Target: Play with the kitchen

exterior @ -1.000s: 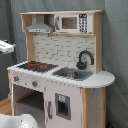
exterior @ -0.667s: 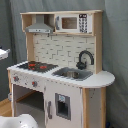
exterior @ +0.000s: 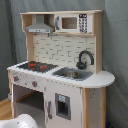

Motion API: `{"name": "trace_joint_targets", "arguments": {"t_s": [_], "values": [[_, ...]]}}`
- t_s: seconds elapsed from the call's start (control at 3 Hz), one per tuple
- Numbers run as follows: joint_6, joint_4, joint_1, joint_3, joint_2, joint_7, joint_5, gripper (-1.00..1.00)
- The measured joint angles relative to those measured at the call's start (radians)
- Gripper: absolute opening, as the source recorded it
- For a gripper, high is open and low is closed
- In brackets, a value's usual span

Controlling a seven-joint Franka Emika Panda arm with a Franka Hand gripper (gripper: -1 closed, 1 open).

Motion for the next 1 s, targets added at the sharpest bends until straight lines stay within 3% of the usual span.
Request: {"name": "trace_joint_targets", "arguments": {"t_s": [0.67, 1.0], "values": [[0.005, 0.055, 0.011, 0.077, -0.130, 0.161, 0.000, 1.00], [0.018, 0.056, 0.010, 0.079, -0.158, 0.272, 0.000, 1.00]]}}
